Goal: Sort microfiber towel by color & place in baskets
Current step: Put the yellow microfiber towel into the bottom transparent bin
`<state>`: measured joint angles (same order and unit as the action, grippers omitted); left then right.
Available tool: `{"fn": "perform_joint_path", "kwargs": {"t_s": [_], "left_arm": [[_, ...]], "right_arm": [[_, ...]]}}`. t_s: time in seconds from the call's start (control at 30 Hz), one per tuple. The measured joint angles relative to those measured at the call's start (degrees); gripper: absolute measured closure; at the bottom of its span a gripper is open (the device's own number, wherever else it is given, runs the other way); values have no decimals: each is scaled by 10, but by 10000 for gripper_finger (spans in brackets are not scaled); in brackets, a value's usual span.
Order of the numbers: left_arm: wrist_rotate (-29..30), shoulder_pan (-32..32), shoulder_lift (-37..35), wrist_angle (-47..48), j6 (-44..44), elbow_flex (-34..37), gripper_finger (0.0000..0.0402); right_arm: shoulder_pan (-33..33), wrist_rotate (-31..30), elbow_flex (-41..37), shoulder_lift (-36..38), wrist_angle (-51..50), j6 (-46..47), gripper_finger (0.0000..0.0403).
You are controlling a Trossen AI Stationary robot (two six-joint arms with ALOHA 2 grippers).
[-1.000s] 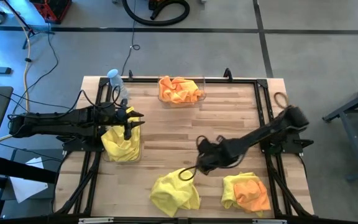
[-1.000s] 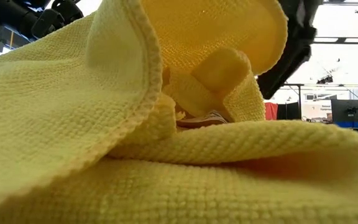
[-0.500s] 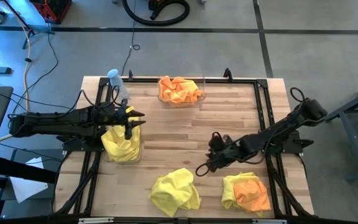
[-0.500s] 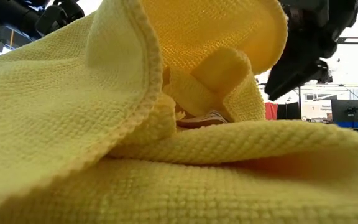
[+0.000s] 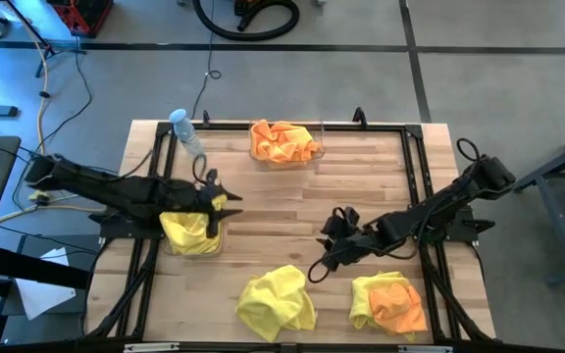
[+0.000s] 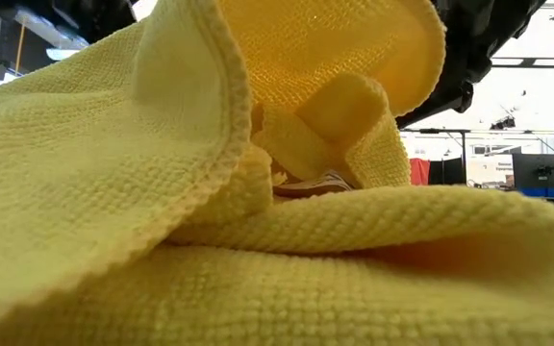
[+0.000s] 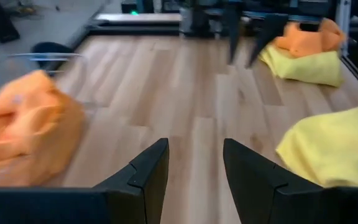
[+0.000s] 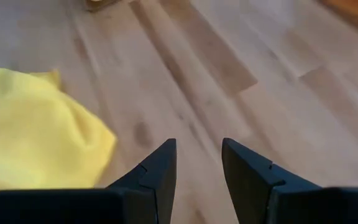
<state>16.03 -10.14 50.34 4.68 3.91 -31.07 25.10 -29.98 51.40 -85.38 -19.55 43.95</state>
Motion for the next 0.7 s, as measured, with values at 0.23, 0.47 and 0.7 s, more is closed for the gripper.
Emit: {"fn": "perform_joint_path", "kwargs": {"t_s": [0.23, 0.47, 0.7], "left_arm": [[22, -88, 146, 4, 15, -85, 259], [22, -143, 292, 138, 38, -248, 259], [3, -187, 438, 296, 80, -415, 259]], "right_arm": [[0, -51, 0, 0, -23, -76, 279], [0, -63, 0, 0, -24, -66, 279], [1, -51, -2, 0, -50, 1, 279]]}}
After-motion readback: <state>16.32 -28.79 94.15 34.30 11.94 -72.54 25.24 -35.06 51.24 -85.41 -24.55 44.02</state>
